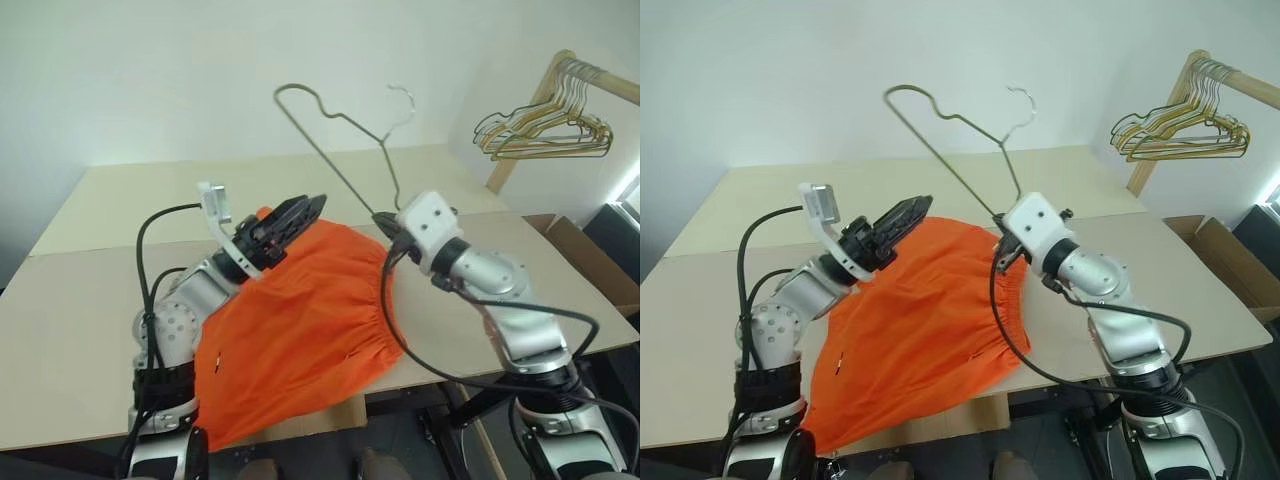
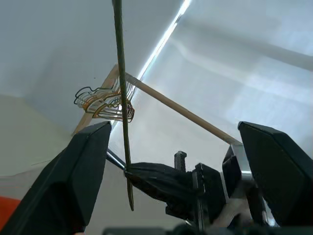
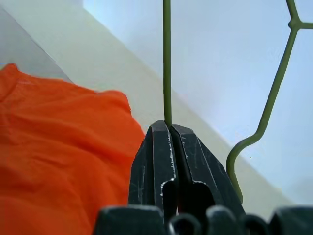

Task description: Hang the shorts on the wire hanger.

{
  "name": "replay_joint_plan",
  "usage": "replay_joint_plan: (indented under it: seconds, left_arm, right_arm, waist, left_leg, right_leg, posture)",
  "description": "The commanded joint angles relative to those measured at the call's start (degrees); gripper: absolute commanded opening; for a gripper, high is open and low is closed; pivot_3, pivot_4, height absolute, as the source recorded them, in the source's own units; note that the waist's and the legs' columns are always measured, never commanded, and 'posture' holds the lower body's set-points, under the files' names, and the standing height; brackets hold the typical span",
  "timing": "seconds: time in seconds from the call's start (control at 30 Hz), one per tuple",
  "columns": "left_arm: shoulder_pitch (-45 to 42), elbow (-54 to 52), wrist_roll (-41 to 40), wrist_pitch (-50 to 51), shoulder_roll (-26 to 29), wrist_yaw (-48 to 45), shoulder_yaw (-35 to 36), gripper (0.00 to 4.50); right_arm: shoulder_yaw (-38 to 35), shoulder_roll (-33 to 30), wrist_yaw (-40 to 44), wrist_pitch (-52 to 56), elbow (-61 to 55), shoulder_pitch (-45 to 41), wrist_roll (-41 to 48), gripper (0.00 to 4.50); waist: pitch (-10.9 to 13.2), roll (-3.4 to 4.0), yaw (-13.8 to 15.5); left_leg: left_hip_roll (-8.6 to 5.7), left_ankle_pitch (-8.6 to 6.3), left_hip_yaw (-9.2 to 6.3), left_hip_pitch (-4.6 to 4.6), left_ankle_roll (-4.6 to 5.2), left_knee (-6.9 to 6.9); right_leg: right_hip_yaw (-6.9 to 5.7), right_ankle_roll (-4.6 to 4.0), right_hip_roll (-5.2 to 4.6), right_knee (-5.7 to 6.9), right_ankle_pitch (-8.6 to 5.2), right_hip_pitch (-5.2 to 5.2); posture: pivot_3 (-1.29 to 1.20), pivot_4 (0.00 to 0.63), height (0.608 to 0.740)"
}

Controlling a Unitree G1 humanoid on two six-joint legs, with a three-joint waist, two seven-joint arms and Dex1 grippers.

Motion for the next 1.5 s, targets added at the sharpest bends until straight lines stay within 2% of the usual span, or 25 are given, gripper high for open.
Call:
replay_joint_plan:
  seconds: [0.03,0.3,0.33,0.4,0.77,0.87,0.97,1.1,1.2,1.3,1.37,1.5]
  left_arm:
    - [-1.93,-0.48,0.81,-2.54,-0.51,1.58,0.61,4.50]
    - [-1.62,-0.54,1.05,-4.69,-1.55,3.82,1.19,4.50]
    - [-1.72,-0.44,1.21,-5.13,-1.98,4.61,1.33,4.12]
    - [-1.87,-0.15,2.33,-6.27,-2.42,5.45,1.18,3.64]
    - [-1.51,0.66,4.52,-7.63,-2.66,5.35,0.10,0.01]
    - [-1.43,0.86,8.93,-9.42,-2.49,5.94,-1.33,0.01]
    - [-0.46,0.71,14.57,-11.69,-0.91,3.31,-4.70,0.00]
    - [0.34,1.08,19.08,-15.02,0.39,0.21,-6.52,0.00]
    - [0.45,2.23,23.38,-18.04,2.16,-2.13,-7.43,0.00]
    - [-0.77,3.70,25.19,-21.04,4.41,-5.41,-6.40,0.00]
    - [-1.31,4.22,24.10,-21.30,6.93,-9.87,-5.52,0.00]
    - [-2.71,4.29,15.06,-18.21,12.11,-20.69,-0.75,0.00]
  right_arm:
    - [0.97,0.99,-1.34,-5.29,-0.72,-0.13,-3.22,0.03]
    - [2.16,5.08,-3.01,-5.90,0.11,0.98,-6.71,0.03]
    - [2.23,5.54,-3.23,-5.78,0.18,1.06,-7.08,0.00]
    - [2.34,6.12,-3.19,-5.94,0.23,1.19,-7.79,0.00]
    - [1.36,7.17,-2.11,-4.72,-0.31,1.46,-8.50,0.00]
    - [2.13,5.91,-1.27,-6.15,-0.28,1.41,-9.99,0.00]
    - [2.36,5.46,-0.16,-5.52,-0.49,1.52,-9.92,0.79]
    - [2.11,5.76,-0.93,-6.97,-0.38,2.17,-10.61,2.11]
    - [0.11,5.35,0.41,-7.96,-1.10,3.20,-7.95,2.11]
    - [-6.10,4.40,5.14,-2.18,-2.54,4.27,1.51,2.11]
    - [-11.19,2.61,10.44,4.82,-3.32,4.62,10.92,2.11]
    - [-17.75,-7.54,26.92,13.45,-0.54,5.98,26.45,2.11]
  waist:
    - [0.00,0.00,-0.03]
    - [0.00,0.00,0.01]
    - [0.00,0.00,0.04]
    - [0.00,0.00,0.08]
    - [0.00,0.00,0.00]
    - [0.00,0.00,0.06]
    - [0.00,0.00,0.14]
    - [0.00,0.00,-0.01]
    - [0.00,0.00,-0.04]
    - [0.00,0.00,0.08]
    - [0.01,0.00,0.15]
    - [0.01,0.01,0.12]
  left_leg:
    - [-0.01,0.00,-0.01,0.01,-0.01,0.00]
    - [-0.01,0.01,-0.02,0.02,-0.02,0.00]
    - [-0.01,0.01,-0.02,0.02,-0.02,0.00]
    - [-0.01,0.01,-0.02,0.02,-0.02,0.00]
    - [-0.02,0.01,-0.01,0.03,-0.02,0.00]
    - [-0.03,0.01,0.00,0.02,-0.02,-0.01]
    - [-0.06,0.02,0.03,0.01,-0.03,-0.01]
    - [-0.06,0.02,0.05,0.03,-0.03,-0.02]
    - [-0.06,0.02,0.06,0.03,-0.03,-0.02]
    - [-0.06,0.02,0.06,0.03,-0.03,-0.02]
    - [-0.06,0.02,0.06,0.01,-0.02,-0.01]
    - [-0.03,0.01,0.06,-0.02,-0.01,-0.02]
  right_leg:
    - [0.01,0.00,-0.01,0.00,0.00,0.00]
    - [0.00,-0.02,0.00,0.00,0.01,0.01]
    - [0.00,-0.02,0.00,0.00,0.01,0.01]
    - [0.00,-0.02,0.00,0.00,0.01,0.02]
    - [-0.01,-0.01,0.00,-0.01,0.01,0.02]
    - [-0.02,-0.01,-0.01,-0.02,0.01,0.03]
    - [-0.03,-0.01,-0.01,-0.06,0.01,0.05]
    - [-0.02,-0.02,-0.01,-0.04,0.01,0.04]
    - [-0.02,-0.02,-0.01,-0.04,0.01,0.04]
    - [-0.03,-0.02,-0.01,-0.06,0.01,0.06]
    - [-0.03,-0.01,-0.02,-0.07,0.01,0.06]
    - [-0.09,-0.01,-0.02,-0.14,0.00,0.06]
  posture:
    - [-0.01,0.000,0.740]
    - [-0.01,0.000,0.740]
    - [-0.01,0.000,0.740]
    - [-0.01,0.000,0.740]
    - [-0.01,0.000,0.740]
    - [-0.02,0.000,0.740]
    - [-0.01,0.000,0.740]
    - [-0.02,0.000,0.740]
    - [-0.03,0.000,0.740]
    - [-0.02,0.000,0.740]
    - [-0.02,0.000,0.740]
    - [-0.03,0.000,0.740]
